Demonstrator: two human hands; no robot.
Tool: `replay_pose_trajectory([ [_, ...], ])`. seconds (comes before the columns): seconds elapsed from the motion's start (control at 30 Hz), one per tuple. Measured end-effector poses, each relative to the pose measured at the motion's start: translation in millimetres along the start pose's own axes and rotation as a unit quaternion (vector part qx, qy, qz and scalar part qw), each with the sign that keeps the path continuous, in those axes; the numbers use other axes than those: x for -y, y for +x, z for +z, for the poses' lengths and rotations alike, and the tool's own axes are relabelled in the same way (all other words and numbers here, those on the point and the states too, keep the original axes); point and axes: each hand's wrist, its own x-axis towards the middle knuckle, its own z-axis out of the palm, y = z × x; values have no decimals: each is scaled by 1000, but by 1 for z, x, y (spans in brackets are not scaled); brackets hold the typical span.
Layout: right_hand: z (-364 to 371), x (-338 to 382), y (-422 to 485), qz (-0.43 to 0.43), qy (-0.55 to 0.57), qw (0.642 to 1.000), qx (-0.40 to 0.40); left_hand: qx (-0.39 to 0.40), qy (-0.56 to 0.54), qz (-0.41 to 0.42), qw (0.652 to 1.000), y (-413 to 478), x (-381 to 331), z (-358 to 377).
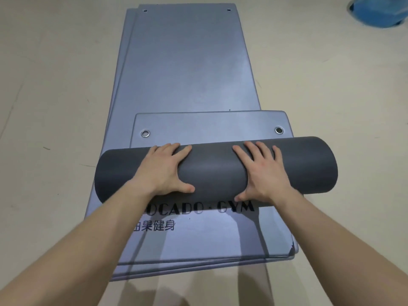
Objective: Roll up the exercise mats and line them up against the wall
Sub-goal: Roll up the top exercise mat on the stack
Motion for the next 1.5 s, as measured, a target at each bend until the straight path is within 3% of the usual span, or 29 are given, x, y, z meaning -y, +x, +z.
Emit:
replay_pose_trajectory([
  [0.1, -29, -15, 40, -28, 35, 999, 31, -72, 60, -16, 995, -25, -21, 26],
  [0.23, -29, -19, 53, -21, 18, 999, 36, -52, 99, -42, 993, 2, -15, 23],
  [0.33, -11, -14, 44, -32, -81, 996, 4, -11, 90, -5, 996, 38, 1, -8],
  [0.47, -36, -25, 76, -67, -78, 995, 1, 48, 39, 1, 998, 68, 12, -35],
  [0.63, -52, -23, 62, -103, -58, 990, 72, 132, 54, 7, 990, 55, 1, -49],
  [0.77, -51, -10, 26, -101, 13, 976, 194, 241, -89, -6, 966, 8, -1, -44],
  [0.83, -48, -7, 18, -97, 47, 969, 220, 191, -105, 7, 976, -18, -10, -34],
  [0.93, -54, -10, 25, -72, 112, 964, 229, 74, -20, 8, 997, -58, -46, -8],
  [1.03, -57, -13, 24, -78, 104, 979, 158, 53, 45, -3, 998, -55, -52, 8],
  [1.13, -32, -9, -7, -82, 54, 994, 47, 47, -11, 13, 999, -7, -25, -10],
  [1.23, -3, 5, -9, -51, 8, 998, 24, 108, -59, 14, 992, 33, -9, -32],
  [1.37, -18, -5, 47, -43, 32, 999, 6, -27, -48, -61, 997, 4, -6, -6],
  [1.5, -20, -17, 81, -59, 66, 996, 23, -59, 53, -54, 995, -6, -3, 23],
])
